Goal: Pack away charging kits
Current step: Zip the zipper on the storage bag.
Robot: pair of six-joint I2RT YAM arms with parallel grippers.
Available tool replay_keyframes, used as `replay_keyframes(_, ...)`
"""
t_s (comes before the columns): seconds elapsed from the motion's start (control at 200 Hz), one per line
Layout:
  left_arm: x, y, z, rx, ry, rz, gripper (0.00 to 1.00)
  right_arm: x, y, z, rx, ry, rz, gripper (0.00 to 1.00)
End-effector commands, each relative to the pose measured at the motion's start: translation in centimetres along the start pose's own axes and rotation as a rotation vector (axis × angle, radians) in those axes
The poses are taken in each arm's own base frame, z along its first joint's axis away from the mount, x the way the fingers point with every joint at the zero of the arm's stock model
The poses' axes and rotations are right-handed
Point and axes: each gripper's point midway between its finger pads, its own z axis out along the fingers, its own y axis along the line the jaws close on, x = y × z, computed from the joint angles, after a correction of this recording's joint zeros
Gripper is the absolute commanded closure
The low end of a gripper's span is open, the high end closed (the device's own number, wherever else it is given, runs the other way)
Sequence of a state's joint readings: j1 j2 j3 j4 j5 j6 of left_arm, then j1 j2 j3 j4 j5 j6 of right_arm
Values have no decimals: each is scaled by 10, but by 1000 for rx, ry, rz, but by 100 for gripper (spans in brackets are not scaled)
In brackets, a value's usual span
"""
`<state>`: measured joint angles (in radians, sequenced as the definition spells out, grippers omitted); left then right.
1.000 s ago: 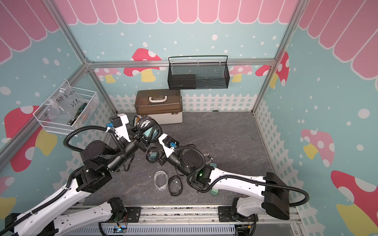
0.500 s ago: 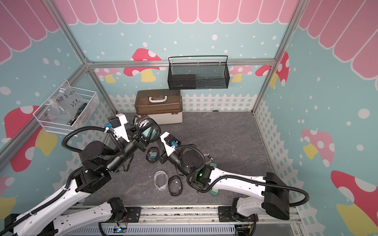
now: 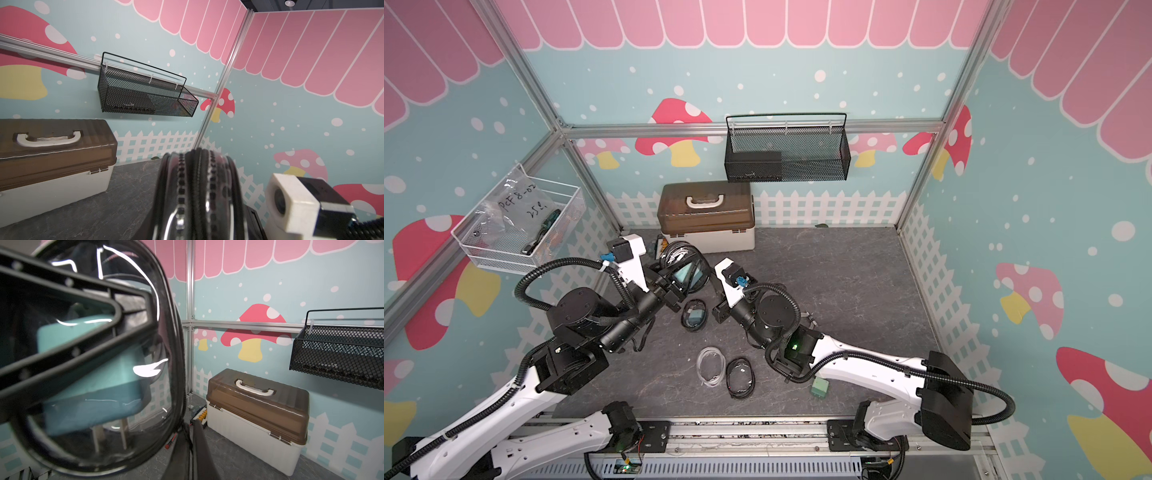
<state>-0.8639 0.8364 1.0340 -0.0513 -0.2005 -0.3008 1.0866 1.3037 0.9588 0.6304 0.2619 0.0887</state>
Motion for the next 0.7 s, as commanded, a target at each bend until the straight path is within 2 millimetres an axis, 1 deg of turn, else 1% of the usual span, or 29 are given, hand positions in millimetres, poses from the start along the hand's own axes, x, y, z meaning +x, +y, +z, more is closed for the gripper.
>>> replay_keyframes(0.0, 8, -8, -13, 51, 76, 2, 100, -28, -30, -7, 51, -60, -68, 100)
replay_keyframes(0.055, 16, -11, -12, 69, 121, 1, 100, -28, -21, -9, -4, -66, -133, 100)
replay_keyframes(0.1, 23, -12, -10, 74, 160, 0, 100, -28, -17, -11, -26, -68, -168, 100)
replay_keyframes(0.26, 46, -15, -5, 82, 296, 4, 100, -19, -18, -20, -45, -63, -308, 100)
replay_keyframes(0.47, 74, -13, -6, 67, 464, 24, 100, -7, -31, -28, -55, -54, -445, 100)
replay_keyframes(0.575, 89, -12, -10, 70, 541, 31, 100, -8, -35, -35, -57, -71, -473, 100)
replay_keyframes(0.695, 103, -4, -14, 34, 604, 35, 100, -13, -43, -41, -47, -84, -476, 100)
